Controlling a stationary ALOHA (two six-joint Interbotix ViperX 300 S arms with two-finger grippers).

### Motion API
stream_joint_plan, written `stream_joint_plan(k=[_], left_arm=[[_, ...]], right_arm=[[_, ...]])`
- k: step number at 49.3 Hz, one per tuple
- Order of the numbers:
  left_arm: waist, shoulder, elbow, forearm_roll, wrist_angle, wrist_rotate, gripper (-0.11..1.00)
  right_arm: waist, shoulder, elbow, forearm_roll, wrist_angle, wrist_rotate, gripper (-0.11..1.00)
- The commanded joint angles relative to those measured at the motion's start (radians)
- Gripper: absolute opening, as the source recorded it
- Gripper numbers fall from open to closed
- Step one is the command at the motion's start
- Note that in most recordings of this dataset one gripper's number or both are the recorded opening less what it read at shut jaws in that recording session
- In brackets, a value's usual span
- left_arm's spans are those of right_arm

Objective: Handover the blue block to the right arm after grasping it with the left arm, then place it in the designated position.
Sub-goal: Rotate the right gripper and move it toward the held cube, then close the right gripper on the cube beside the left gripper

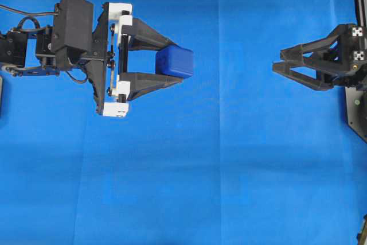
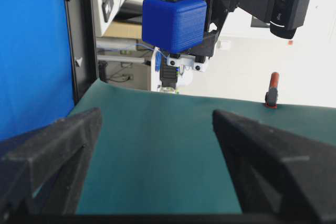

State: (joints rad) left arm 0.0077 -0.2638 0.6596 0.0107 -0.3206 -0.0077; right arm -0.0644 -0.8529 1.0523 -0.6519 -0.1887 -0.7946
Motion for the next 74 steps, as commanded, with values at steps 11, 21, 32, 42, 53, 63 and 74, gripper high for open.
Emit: stream_joint_plan(k=[11, 21, 32, 42, 53, 63, 74], left_arm=[[-0.003, -0.012, -0.012, 0.000, -0.005, -0.002, 0.46], [-0.003, -0.014, -0.011, 0.000, -0.005, -0.002, 0.46], [-0.002, -0.012, -0.011, 0.000, -0.005, -0.002, 0.46], [-0.002, -0.012, -0.011, 0.000, -0.005, -0.002, 0.46], [-0.002, -0.014, -0.011, 0.000, -0.005, -0.002, 0.46], [-0.003, -0.014, -0.011, 0.000, -0.005, -0.002, 0.46], [-0.003, -0.014, -0.011, 0.000, -0.005, -0.002, 0.46]], right_arm=[[-0.002, 0.005, -0.028, 0.002, -0.008, 0.003, 0.91], [-0.002, 0.038, -0.049, 0.002, -0.015, 0.003, 0.91], [-0.002, 0.124, -0.100, 0.002, -0.052, 0.003, 0.91], [-0.002, 0.222, -0.164, 0.002, -0.058, 0.005, 0.91], [-0.002, 0.333, -0.249, 0.011, -0.060, 0.018, 0.91], [-0.002, 0.422, -0.324, 0.009, -0.074, 0.031, 0.91], [0.000, 0.514, -0.399, 0.009, -0.087, 0.031, 0.91]])
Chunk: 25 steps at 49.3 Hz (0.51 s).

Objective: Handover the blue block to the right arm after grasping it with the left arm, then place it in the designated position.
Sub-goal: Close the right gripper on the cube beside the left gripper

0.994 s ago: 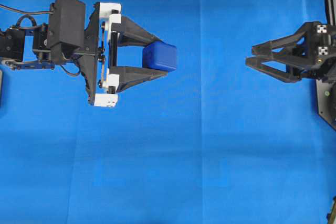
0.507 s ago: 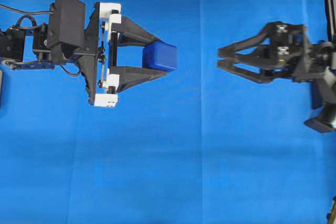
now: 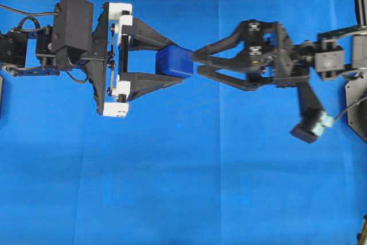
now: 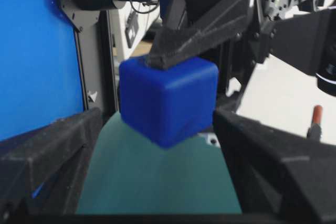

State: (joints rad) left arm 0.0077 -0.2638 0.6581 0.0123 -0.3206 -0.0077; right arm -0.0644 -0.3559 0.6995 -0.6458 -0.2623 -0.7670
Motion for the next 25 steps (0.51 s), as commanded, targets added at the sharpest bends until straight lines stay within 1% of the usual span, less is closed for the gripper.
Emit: stream_joint_plan(k=[1, 14, 25], left_arm=[[-0.003, -0.014, -0.009, -0.003, -0.005, -0.002, 0.46], [-0.003, -0.014, -0.009, -0.002, -0.005, -0.002, 0.46], [-0.003, -0.014, -0.009, -0.003, -0.005, -0.002, 0.46]], right_arm=[[0.002, 0.025, -0.052, 0.003, -0.014, 0.003, 0.91], [0.008, 0.112, -0.132, 0.003, -0.009, 0.005, 0.92], [0.009, 0.130, -0.152, 0.003, -0.008, 0.006, 0.91]])
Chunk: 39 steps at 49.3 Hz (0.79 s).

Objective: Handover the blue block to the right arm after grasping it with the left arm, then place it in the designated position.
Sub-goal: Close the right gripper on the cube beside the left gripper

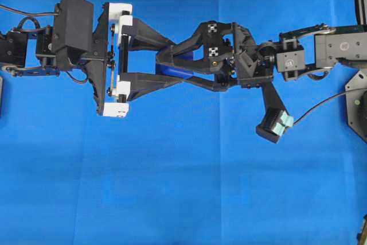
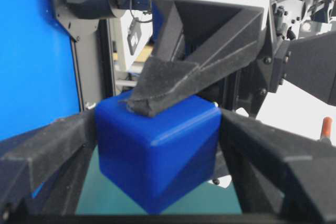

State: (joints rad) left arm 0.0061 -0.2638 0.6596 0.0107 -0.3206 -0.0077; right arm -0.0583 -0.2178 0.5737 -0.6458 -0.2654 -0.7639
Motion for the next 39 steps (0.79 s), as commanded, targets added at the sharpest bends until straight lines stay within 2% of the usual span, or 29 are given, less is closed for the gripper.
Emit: stream_joint_plan(k=[1, 17, 21, 26, 39], left_arm=[[-0.002, -0.014, -0.009, 0.000, -0.005, -0.002, 0.46], [-0.002, -0.014, -0.011, 0.000, -0.005, -0.002, 0.46], [-0.002, -0.014, -0.012, 0.000, -0.005, 0.000, 0.46], [-0.002, -0.014, -0.012, 0.000, -0.008, 0.000, 0.46], [-0.002, -0.015, -0.012, 0.000, -0.008, -0.002, 0.46]], right_arm=[[0.003, -0.009, -0.025, 0.003, -0.005, 0.003, 0.91], [0.003, -0.009, -0.029, 0.003, 0.008, 0.003, 0.90], [0.003, -0.011, -0.032, 0.003, 0.029, 0.005, 0.79], [0.003, -0.011, -0.038, 0.005, 0.051, 0.005, 0.54], [0.003, -0.011, -0.040, 0.005, 0.058, 0.014, 0.53]])
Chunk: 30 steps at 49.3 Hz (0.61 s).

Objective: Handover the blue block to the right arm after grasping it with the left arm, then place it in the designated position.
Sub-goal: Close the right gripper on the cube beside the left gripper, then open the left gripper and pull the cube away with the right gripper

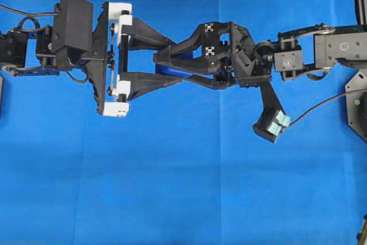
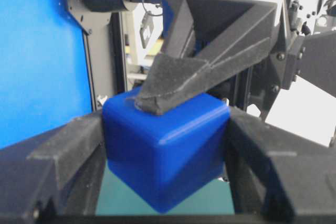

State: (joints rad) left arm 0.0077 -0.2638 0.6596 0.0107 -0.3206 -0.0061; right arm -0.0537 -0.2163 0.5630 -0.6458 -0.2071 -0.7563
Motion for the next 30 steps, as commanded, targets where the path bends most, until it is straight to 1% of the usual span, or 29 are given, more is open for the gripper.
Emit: stream_joint_plan(k=[1, 11, 30], left_arm=[[-0.003, -0.015, -0.012, 0.000, -0.008, -0.002, 0.46], [-0.002, -0.014, -0.014, -0.002, -0.011, -0.002, 0.46], [-0.003, -0.009, -0.020, 0.000, -0.015, -0.003, 0.46]], right_arm=[[-0.002, -0.014, -0.029, 0.005, 0.000, 0.011, 0.53], [-0.002, -0.014, -0.028, 0.005, 0.000, 0.051, 0.53], [-0.002, -0.012, -0.028, 0.005, 0.000, 0.052, 0.53]])
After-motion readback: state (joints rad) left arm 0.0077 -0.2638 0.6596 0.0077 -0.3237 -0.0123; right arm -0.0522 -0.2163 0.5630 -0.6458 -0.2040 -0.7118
